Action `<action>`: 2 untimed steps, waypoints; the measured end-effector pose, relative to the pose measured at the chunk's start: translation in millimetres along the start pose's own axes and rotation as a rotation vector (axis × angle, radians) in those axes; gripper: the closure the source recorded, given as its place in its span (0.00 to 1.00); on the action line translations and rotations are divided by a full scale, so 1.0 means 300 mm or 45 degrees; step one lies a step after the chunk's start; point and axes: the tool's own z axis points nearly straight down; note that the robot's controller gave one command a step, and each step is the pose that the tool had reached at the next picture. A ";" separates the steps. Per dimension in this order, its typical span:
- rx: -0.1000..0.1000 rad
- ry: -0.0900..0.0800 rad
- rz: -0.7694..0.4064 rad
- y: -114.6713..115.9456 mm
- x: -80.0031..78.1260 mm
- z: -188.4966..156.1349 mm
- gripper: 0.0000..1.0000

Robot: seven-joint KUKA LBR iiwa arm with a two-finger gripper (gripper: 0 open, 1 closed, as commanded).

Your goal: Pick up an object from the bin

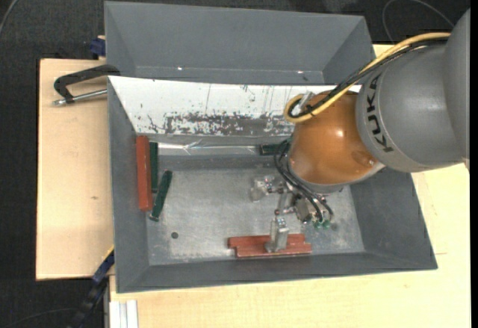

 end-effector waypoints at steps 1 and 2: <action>-0.001 -0.006 0.152 -0.041 0.035 0.039 0.00; 0.000 -0.010 0.153 -0.042 0.032 0.037 1.00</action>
Offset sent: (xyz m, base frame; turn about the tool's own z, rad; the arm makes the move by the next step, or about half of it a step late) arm -0.0093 -0.0146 -0.0124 0.1198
